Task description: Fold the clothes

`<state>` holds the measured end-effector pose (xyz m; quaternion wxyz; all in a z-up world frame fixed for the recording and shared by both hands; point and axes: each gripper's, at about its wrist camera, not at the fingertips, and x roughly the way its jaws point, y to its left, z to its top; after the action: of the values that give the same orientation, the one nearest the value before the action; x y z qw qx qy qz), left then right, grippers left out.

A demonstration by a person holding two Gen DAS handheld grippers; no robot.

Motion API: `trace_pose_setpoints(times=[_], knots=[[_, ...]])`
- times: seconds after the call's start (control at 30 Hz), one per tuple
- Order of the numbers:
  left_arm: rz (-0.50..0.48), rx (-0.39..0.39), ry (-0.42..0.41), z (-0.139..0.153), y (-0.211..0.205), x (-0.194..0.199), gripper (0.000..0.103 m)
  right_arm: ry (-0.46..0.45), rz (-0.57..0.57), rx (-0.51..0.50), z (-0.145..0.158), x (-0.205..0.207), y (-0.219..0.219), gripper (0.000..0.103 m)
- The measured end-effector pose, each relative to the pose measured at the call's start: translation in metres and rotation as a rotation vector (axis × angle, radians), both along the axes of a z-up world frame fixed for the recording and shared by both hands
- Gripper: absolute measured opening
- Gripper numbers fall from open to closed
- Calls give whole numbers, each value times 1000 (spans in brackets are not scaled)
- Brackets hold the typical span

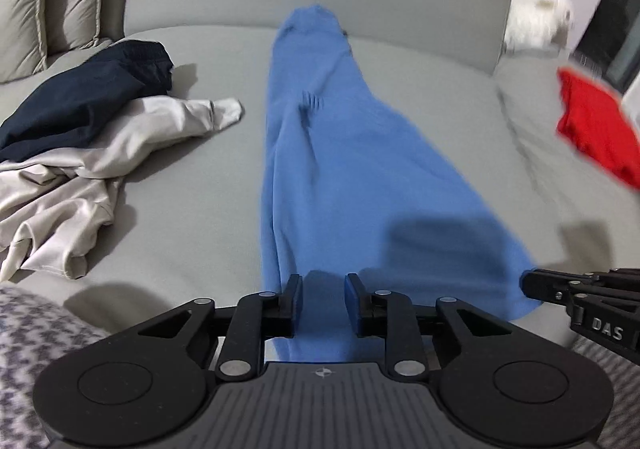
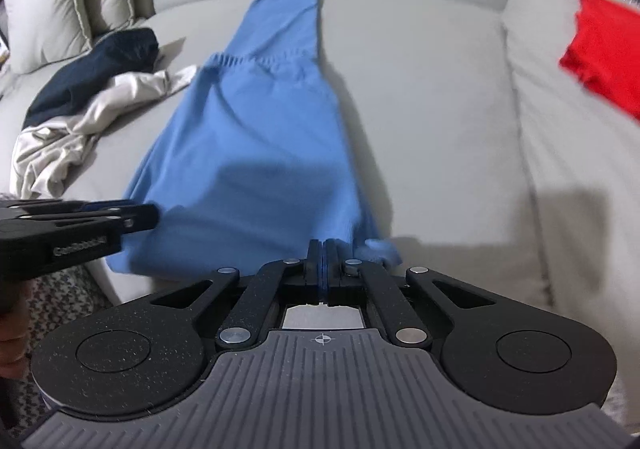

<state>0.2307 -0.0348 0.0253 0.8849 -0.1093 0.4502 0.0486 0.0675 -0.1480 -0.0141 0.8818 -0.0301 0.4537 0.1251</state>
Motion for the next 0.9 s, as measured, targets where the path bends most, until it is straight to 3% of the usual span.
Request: trace_pose_setpoints(times=[0.03,0.2,0.33,0.5,0.6,0.63,0.7,0.8,0.9], knots=[[10,-4,-25,7,5,0,26,-19,-10,3,7,2,-1,14],[54,-36,-85,10,22,34,25,-68,-2,129,20,40,-2,15],[25,-37,-148,5,26,78,24,-71,11,189,12,92,21,15],[-10,25,-117,-20,31,131,24,-34,33,222,-10,150,54,12],[-6,48,-46,-45,36,154,24,50,29,157,-37,182,73,7],[4,33,-24,-55,40,156,27,33,18,118,-45,188,75,0],[24,4,-26,-71,45,155,30,-14,-1,45,-59,197,79,0],[26,19,-39,-70,41,154,30,-58,-15,-11,-64,201,85,0],[57,-19,-44,-61,48,152,31,-52,-19,2,-60,199,85,0]])
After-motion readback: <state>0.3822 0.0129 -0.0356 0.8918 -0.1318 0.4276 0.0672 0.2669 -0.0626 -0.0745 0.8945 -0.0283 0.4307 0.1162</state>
